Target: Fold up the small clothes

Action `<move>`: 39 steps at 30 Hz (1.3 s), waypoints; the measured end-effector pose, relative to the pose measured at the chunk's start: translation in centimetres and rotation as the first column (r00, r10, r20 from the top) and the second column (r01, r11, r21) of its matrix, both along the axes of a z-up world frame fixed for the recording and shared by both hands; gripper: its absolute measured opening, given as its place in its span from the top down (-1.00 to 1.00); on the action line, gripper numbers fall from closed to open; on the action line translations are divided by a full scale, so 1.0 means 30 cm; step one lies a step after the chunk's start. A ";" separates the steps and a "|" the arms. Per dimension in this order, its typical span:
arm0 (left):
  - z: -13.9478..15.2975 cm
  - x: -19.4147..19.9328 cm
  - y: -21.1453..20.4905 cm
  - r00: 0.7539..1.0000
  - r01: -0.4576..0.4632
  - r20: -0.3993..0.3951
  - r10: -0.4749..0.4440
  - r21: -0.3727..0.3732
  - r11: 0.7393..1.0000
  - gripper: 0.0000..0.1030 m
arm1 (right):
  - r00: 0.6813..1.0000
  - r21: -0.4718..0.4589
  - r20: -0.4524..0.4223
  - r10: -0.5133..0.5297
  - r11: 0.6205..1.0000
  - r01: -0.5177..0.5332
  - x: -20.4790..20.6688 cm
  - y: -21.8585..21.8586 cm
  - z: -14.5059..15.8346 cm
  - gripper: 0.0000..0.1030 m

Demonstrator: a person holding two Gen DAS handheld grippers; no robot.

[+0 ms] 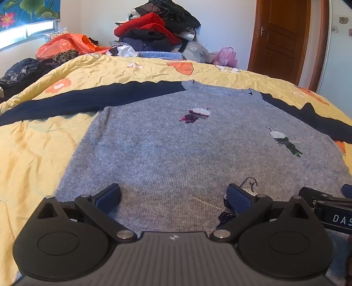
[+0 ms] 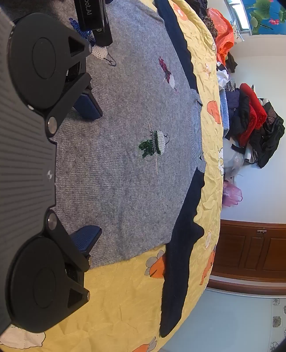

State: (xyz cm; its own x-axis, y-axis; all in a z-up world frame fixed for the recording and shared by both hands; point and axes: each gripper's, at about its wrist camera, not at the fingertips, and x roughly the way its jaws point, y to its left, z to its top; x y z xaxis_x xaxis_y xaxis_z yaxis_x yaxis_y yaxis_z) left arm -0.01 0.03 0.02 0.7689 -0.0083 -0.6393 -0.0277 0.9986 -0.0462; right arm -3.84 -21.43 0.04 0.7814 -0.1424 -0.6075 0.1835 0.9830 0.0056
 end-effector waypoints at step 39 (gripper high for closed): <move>0.003 0.001 -0.005 1.000 0.019 -0.017 -0.018 0.033 0.999 -1.00 | 1.000 -0.003 0.000 0.000 1.000 0.000 -0.003 0.002 0.000 -1.00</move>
